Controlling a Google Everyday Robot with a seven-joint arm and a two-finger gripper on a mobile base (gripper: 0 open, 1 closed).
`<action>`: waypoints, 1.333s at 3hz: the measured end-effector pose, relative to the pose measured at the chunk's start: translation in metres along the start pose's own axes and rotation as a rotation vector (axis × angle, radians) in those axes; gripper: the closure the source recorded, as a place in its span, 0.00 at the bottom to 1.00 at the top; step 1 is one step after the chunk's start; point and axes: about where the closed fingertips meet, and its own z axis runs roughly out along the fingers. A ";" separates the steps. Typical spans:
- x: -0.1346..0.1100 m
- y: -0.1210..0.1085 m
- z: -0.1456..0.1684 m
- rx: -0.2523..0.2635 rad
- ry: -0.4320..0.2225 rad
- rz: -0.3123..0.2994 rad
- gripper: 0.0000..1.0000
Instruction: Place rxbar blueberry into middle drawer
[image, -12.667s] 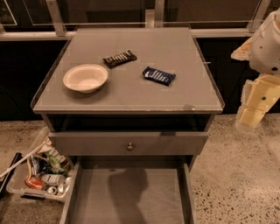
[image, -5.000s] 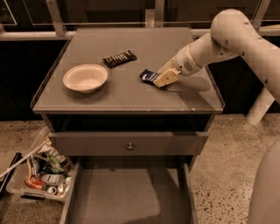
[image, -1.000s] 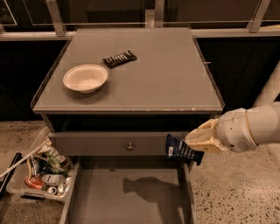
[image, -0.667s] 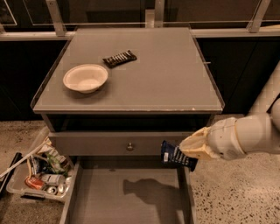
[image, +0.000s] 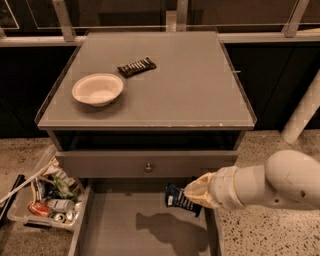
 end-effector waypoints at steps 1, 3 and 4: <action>0.018 0.003 0.037 0.013 -0.015 -0.023 1.00; 0.041 -0.007 0.072 0.033 -0.015 -0.039 1.00; 0.049 -0.010 0.091 0.048 -0.007 -0.044 1.00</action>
Offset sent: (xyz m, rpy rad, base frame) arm 0.0320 0.0211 -0.1255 -0.0250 -0.0746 0.0104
